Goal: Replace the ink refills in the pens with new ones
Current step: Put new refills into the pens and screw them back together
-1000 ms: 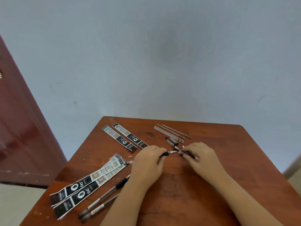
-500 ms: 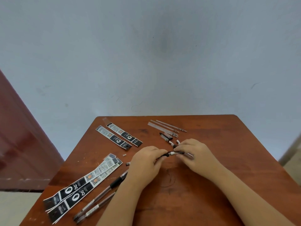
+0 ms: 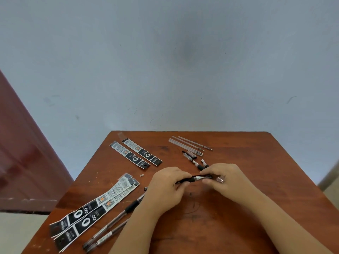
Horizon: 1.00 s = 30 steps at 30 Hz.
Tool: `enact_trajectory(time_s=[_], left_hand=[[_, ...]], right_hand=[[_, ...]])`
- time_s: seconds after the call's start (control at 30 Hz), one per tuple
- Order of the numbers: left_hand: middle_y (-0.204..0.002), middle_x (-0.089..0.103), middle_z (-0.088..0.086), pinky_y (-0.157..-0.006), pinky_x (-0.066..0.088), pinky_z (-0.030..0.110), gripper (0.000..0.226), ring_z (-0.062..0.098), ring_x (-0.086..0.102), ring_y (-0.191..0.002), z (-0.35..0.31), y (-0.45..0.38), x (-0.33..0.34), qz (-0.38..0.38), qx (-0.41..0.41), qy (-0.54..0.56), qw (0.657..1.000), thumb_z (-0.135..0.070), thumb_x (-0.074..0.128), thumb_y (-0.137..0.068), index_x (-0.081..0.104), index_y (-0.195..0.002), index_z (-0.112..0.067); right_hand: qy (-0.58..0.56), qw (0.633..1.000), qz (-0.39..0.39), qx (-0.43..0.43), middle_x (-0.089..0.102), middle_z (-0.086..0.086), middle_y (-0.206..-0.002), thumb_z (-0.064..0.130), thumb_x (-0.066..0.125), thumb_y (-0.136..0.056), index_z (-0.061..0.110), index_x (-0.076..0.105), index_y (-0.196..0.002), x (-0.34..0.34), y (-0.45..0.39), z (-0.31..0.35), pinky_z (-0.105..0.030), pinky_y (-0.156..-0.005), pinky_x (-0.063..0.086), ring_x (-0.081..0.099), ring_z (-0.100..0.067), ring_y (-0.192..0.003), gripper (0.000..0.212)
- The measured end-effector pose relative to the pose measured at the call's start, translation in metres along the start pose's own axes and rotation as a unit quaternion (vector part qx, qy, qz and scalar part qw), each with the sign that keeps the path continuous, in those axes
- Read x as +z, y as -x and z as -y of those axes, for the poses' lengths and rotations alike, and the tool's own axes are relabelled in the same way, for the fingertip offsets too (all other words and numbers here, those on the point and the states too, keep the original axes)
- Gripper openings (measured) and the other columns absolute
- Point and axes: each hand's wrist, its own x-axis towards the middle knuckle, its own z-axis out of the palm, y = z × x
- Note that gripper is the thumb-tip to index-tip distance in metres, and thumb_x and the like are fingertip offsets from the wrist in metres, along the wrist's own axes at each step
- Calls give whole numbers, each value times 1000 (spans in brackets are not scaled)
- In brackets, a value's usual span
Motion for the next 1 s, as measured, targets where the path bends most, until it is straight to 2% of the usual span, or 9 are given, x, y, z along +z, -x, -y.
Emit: enact_trajectory(time_s=[0.13,0.23,0.33,0.43,0.53,0.63,0.7,0.83,1.0], left_hand=[[-90,69,5,-73,35,10,33,17,61,-85,2,1,1,21,4,2,1000,-24,52,-75,71,-99,-13],[-81,67,6,-66,35,7,26,11,56,-79,-2,1,0,30,2,23,999,-21,57,-75,71,-94,-9],[-72,65,6,-73,34,10,29,8,47,-78,-4,1,2,14,21,37,999,-24,51,-76,71,-88,-6],[-70,64,6,-72,34,10,30,8,47,-77,-4,2,1,4,29,35,999,-24,49,-75,70,-87,-5],[-69,65,5,-71,34,10,30,8,47,-76,-4,3,0,7,35,34,999,-25,50,-74,71,-86,-6],[-69,65,4,-70,35,12,29,8,47,-75,-5,3,1,4,41,23,999,-24,50,-75,71,-85,-7],[-69,64,4,-69,38,15,28,7,46,-74,-3,4,3,2,45,14,999,-24,50,-76,71,-86,-7],[-69,63,4,-67,40,17,28,6,46,-73,0,4,5,-9,47,6,999,-23,51,-77,70,-85,-6],[-75,66,5,-66,37,11,23,6,51,-76,0,1,4,3,11,3,1000,-23,56,-76,70,-88,-8]], right_hand=[[-38,999,11,7,65,8,-79,9,72,-71,9,72,-89,1,2,-3,-1,-70,40,53,21,-74,18],[-65,998,-18,13,63,21,-71,16,71,-64,12,73,-81,-1,2,-2,-1,-67,41,56,18,-70,18],[-79,996,-35,13,59,32,-58,2,76,-65,27,66,-88,-5,3,-1,-1,-67,42,59,15,-71,35],[-77,996,-47,-7,63,25,-63,11,75,-62,13,72,-77,-3,3,3,0,-65,42,59,16,-68,15],[-61,998,-30,-19,63,14,-69,19,68,-62,7,73,-76,-2,3,7,1,-63,41,56,20,-66,19],[-70,997,-21,-4,62,21,-68,19,69,-64,6,73,-78,-3,2,8,1,-62,40,56,20,-66,20],[-77,997,-16,10,59,25,-67,10,75,-67,6,73,-80,-3,2,8,0,-61,40,57,18,-66,14],[-82,996,-24,33,60,22,-67,6,72,-71,7,73,-83,-1,3,7,-4,-61,43,60,8,-71,13],[-15,999,-48,-14,70,3,-72,18,69,-71,9,73,-82,8,3,8,-3,-68,42,56,1,-82,15]])
